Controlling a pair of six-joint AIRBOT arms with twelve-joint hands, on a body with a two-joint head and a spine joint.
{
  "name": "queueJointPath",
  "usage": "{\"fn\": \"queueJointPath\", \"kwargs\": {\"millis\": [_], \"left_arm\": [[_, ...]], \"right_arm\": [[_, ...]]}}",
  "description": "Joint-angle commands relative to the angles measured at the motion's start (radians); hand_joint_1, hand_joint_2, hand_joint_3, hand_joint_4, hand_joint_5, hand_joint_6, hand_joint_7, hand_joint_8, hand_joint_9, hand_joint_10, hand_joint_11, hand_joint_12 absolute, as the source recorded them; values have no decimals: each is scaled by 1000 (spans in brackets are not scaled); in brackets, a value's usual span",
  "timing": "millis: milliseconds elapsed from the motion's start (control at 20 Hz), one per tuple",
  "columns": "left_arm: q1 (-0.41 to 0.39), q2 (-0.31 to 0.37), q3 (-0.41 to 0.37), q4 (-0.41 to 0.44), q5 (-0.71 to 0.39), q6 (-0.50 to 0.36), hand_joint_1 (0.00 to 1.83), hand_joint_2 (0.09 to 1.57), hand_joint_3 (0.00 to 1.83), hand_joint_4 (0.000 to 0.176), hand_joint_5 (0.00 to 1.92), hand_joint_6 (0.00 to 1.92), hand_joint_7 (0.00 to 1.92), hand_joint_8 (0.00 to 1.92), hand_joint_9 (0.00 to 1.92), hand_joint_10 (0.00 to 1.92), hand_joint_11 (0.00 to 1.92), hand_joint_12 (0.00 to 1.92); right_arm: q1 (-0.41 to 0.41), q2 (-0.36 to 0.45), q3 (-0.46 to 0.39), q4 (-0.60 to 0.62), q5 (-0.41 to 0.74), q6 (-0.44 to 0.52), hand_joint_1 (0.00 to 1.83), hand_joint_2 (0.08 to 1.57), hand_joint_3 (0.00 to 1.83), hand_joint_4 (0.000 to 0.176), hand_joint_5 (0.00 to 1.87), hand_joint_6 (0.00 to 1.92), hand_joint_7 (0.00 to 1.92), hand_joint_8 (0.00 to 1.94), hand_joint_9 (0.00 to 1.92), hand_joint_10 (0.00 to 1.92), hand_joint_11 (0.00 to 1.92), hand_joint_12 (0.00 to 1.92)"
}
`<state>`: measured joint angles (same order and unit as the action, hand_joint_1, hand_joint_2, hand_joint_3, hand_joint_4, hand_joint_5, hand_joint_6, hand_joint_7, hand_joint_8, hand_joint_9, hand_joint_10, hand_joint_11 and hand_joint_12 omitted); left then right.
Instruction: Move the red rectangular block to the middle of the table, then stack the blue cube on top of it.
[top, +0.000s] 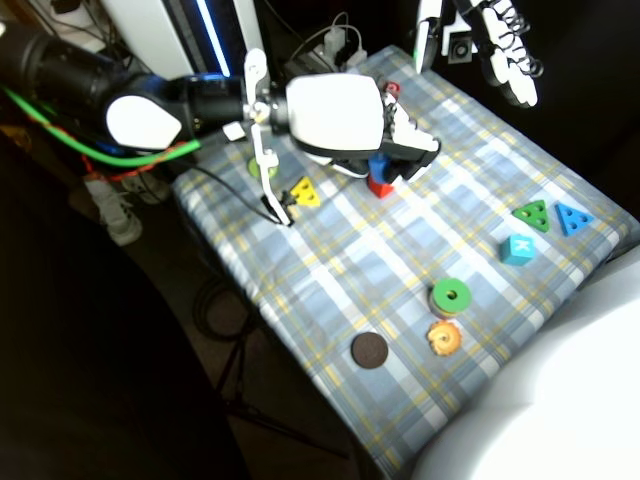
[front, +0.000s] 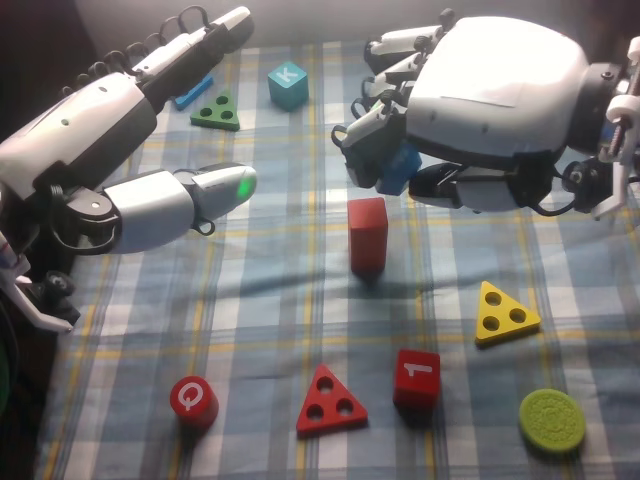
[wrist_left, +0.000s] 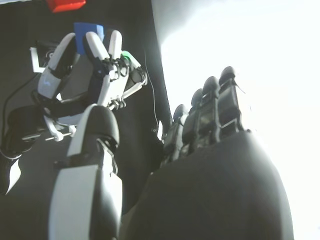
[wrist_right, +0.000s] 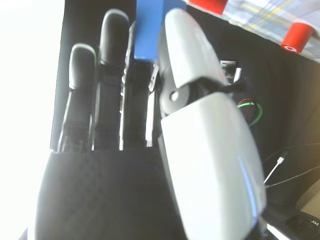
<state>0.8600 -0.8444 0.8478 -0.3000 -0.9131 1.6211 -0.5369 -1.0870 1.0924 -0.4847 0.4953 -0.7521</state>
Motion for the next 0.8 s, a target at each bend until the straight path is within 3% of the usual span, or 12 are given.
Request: {"fn": "queueJointPath", "kwargs": {"millis": [0, 50, 100, 150, 200, 250, 300, 350, 450, 600, 650, 750], "left_arm": [[-6, -4, 7, 16, -116, -9, 737, 1270, 15, 88, 0, 0, 0, 0, 0, 0, 0, 0], [-6, -5, 7, 15, -115, -9, 748, 1274, 14, 91, 0, 0, 0, 0, 0, 0, 0, 0], [-6, -5, 7, 15, -115, -9, 763, 1276, 12, 90, 0, 0, 0, 0, 0, 0, 0, 0], [-6, -5, 8, 14, -114, -9, 769, 1277, 11, 80, 0, 0, 0, 0, 0, 0, 0, 0], [-6, -5, 9, 11, -114, -9, 785, 1272, 7, 89, 0, 0, 0, 0, 0, 0, 0, 0], [-5, -6, 10, 9, -113, -9, 786, 1270, 5, 87, 0, 0, 0, 0, 0, 0, 0, 0], [-5, -7, 11, 6, -111, -9, 765, 1272, 5, 94, 0, 0, 0, 0, 0, 0, 0, 0], [-4, -8, 11, 4, -110, -9, 771, 1277, 7, 82, 0, 0, 0, 0, 0, 0, 0, 0], [-3, -8, 11, 3, -110, -9, 783, 1286, 9, 93, 0, 0, 0, 0, 0, 0, 0, 0], [-2, -8, 12, 2, -110, -10, 805, 1282, 4, 80, 0, 0, 0, 0, 0, 0, 0, 0], [-2, -8, 12, 1, -110, -10, 807, 1283, 4, 79, 0, 0, 0, 0, 0, 0, 0, 0], [0, -8, 12, -1, -110, -10, 755, 1300, 10, 77, 0, 0, 0, 0, 0, 0, 0, 0]], "right_arm": [[24, -5, -1, 13, 109, 1, 1170, 1194, 1, 26, 844, 1176, 821, 1288, 563, 1253, 192, 1743], [27, -9, 0, 8, 109, 1, 1167, 1200, 1, 26, 847, 1202, 795, 1292, 523, 1152, 83, 1739], [29, -11, 0, 7, 110, 1, 1173, 1207, 0, 0, 849, 1278, 770, 1243, 489, 887, 16, 1661], [31, -14, 0, 4, 110, 1, 1182, 1197, 2, 0, 862, 1276, 787, 1198, 536, 753, 2, 1645], [33, -17, 1, -1, 109, 1, 1182, 1206, 2, 0, 848, 1318, 771, 1199, 568, 748, 0, 1654], [33, -18, 1, -3, 109, 1, 1171, 1208, 0, 0, 818, 1320, 802, 1203, 599, 953, 86, 1679], [33, -20, 1, -6, 109, 1, 1171, 1201, 0, 21, 804, 1286, 838, 1212, 605, 1107, 143, 1703], [33, -23, 2, -10, 109, 3, 1171, 1197, 0, 26, 801, 1276, 853, 1206, 585, 1190, 140, 1696], [33, -30, 7, -31, 108, 27, 1186, 1174, 0, 25, 849, 1191, 897, 1158, 622, 1159, 121, 1731], [33, -38, 17, -75, 108, 82, 1189, 1176, 1, 0, 852, 1119, 884, 1261, 619, 1390, 396, 1799], [33, -38, 15, -79, 108, 82, 1182, 1176, 0, 25, 850, 1177, 881, 1197, 603, 1300, 319, 1765], [33, -38, 14, -90, 106, 88, 1176, 1185, 1, 31, 842, 1248, 854, 1183, 558, 1288, 239, 1779]]}}
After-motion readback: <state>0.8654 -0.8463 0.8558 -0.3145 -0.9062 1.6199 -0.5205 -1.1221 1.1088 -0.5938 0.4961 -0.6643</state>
